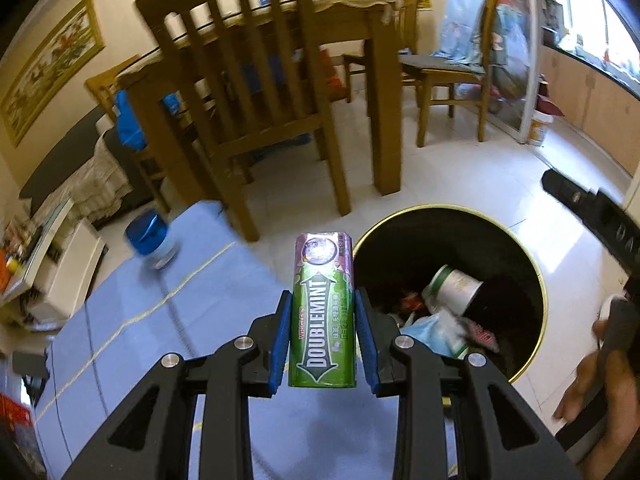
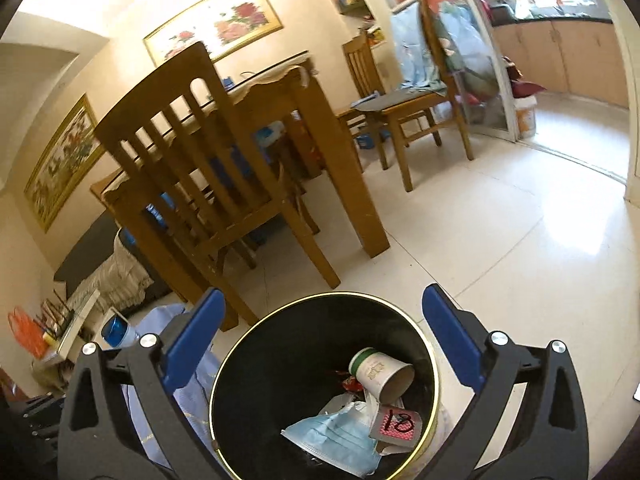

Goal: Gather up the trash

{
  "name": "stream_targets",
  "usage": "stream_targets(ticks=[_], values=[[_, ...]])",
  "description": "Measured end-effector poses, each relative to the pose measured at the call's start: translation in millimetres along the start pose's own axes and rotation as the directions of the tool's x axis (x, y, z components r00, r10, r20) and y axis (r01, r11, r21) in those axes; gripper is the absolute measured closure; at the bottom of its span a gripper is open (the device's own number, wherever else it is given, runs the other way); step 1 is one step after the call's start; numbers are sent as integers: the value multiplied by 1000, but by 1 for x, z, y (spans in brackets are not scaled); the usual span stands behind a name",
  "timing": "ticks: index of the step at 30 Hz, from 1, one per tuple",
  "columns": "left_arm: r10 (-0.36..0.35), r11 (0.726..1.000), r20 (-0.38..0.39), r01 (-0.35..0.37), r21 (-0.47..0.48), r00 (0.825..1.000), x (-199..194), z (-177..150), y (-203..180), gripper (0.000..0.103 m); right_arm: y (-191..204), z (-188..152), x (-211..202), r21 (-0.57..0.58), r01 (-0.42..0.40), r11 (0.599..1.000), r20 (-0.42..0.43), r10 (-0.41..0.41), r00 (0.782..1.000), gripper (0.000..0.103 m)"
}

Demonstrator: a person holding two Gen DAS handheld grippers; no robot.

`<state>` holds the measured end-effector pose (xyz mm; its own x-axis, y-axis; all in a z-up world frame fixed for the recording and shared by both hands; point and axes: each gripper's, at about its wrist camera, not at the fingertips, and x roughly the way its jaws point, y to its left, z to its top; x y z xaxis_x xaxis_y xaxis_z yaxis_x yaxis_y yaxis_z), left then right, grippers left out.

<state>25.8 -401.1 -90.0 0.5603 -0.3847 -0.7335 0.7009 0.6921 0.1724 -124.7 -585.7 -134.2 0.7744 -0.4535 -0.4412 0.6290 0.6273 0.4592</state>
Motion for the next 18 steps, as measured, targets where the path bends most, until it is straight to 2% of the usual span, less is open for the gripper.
stream_targets(ticks=[7,8,11,13,17,18], values=[[-58,997,15,57,47,998,12,24,-34,73,-11,2,-4,18,20,1000,25,-21,999,6],[-59,997,18,58,47,998,13,24,-36,71,-16,2,-5,28,22,999,21,-23,1000,6],[-67,997,36,65,46,997,10,22,-36,48,-23,2,0,57,32,998,8,-32,999,6],[-58,997,53,55,51,997,7,22,-35,46,-25,1,4,67,34,997,-6,-34,999,6],[-87,996,61,85,36,994,0,23,-29,45,-20,0,5,52,37,998,-16,-36,999,6],[-91,996,70,89,32,993,-5,21,-26,40,-18,0,4,44,37,998,-12,-37,999,6]])
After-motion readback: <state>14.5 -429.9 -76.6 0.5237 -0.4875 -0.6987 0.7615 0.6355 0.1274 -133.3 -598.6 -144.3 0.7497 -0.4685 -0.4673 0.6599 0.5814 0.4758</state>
